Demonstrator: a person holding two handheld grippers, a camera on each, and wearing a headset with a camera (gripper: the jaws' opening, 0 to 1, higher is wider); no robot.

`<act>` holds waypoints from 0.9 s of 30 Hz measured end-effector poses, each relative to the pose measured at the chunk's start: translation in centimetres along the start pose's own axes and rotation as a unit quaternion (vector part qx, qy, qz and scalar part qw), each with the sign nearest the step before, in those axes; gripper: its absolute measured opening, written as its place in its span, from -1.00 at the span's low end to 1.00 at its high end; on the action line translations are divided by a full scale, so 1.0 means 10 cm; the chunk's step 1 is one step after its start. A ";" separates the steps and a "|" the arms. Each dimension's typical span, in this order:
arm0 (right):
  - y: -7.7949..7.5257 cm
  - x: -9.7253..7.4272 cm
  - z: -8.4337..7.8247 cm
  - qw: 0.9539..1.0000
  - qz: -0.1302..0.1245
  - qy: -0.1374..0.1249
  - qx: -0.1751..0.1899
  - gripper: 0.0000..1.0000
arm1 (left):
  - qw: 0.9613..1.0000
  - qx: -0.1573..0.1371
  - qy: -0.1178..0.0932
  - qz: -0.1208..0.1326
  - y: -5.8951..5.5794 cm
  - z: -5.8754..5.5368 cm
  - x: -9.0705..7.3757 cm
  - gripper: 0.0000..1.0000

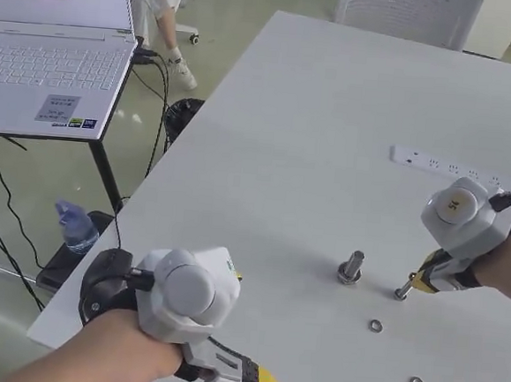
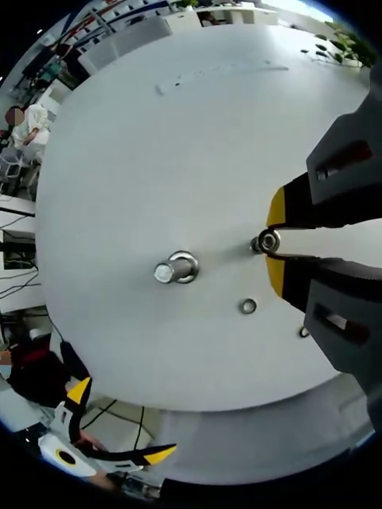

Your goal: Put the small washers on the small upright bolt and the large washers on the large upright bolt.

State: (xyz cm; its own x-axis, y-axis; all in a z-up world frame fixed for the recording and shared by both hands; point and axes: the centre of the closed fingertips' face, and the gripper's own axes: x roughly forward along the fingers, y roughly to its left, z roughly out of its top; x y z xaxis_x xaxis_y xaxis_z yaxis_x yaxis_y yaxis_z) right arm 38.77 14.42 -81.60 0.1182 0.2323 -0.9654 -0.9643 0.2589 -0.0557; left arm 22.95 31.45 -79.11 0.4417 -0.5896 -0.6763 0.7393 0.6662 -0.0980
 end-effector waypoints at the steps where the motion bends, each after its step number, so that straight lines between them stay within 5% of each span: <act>1: 0.00 0.01 0.00 1.000 0.001 0.000 0.000 -0.76 | 1.000 -0.001 0.000 0.000 0.00 0.00 0.00 0.75; 27: 0.08 0.24 -0.03 0.999 0.007 0.020 -0.030 -0.76 | 1.000 -0.011 0.009 -0.002 0.06 -0.07 0.03 0.71</act>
State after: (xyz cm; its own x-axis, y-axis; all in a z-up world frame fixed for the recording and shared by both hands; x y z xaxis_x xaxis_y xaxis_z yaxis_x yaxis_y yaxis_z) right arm 38.22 14.89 -84.01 0.0958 0.1981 -0.9755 -0.9783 0.1997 -0.0556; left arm 23.13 31.96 -79.90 0.4297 -0.5846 -0.6882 0.7301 0.6734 -0.1162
